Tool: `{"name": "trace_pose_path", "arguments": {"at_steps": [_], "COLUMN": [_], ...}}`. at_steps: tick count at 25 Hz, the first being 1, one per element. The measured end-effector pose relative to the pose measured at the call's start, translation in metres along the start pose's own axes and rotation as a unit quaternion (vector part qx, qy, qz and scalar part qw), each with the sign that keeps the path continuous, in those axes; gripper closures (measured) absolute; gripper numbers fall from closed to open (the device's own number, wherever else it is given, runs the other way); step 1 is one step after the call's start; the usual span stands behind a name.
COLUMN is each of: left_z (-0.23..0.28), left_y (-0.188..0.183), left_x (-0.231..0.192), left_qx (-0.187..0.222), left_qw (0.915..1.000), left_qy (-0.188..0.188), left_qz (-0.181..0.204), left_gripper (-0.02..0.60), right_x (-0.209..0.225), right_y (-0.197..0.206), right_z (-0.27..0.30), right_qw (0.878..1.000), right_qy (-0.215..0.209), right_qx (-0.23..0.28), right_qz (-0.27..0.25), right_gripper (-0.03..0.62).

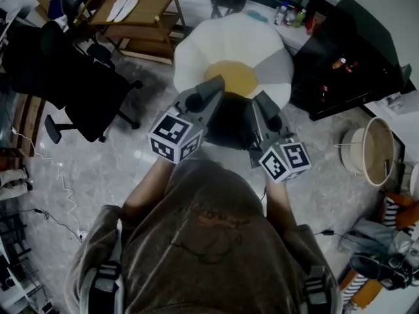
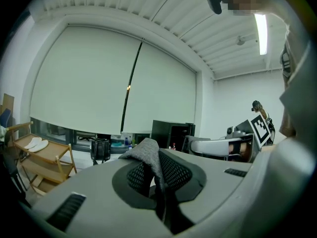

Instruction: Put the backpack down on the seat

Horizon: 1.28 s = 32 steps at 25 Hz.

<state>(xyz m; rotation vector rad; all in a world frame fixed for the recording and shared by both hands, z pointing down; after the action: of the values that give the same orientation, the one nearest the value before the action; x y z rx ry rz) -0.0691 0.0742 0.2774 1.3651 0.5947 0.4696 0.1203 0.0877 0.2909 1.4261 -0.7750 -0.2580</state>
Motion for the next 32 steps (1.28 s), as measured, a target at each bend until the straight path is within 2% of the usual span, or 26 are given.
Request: {"name": "trace_pose_path", "arguments": {"at_steps": [15,21,32], "left_z": [0.088,0.127,0.193], "left_y": [-0.002,-0.003,-0.001], "left_x": [-0.077,-0.113,-0.159], "left_qx": [-0.022,-0.024,-0.039], "left_qw": [0.9994,0.9989,0.9961], "left_qy": [0.027,0.041,0.079], "left_qz": [-0.004,0.009,0.002], "left_gripper": [0.552,0.552,0.552], "right_x": [0.062,0.089,0.140], "right_y": [0.001,0.000,0.000], "right_z": [0.084,0.120,0.170], "right_qw": [1.000,0.999,0.998], "right_qy": [0.019,0.026,0.062], "right_qx": [-0.012,-0.012,-0.004], "right_qz": [0.017,0.023,0.028], "right_gripper": [0.565,0.565,0.566]}}
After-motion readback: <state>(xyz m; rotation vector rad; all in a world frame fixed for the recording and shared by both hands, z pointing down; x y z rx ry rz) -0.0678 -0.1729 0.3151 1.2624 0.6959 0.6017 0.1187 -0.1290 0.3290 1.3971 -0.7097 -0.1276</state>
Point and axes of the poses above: the fingertips, and each gripper's own axes: z forward along the fingers, x to its right, y out of its underside, the point moved 8 cm from there along -z, backward along the fingers, and after that the axes turned 6 degrees about x, right-handed, at the moved point
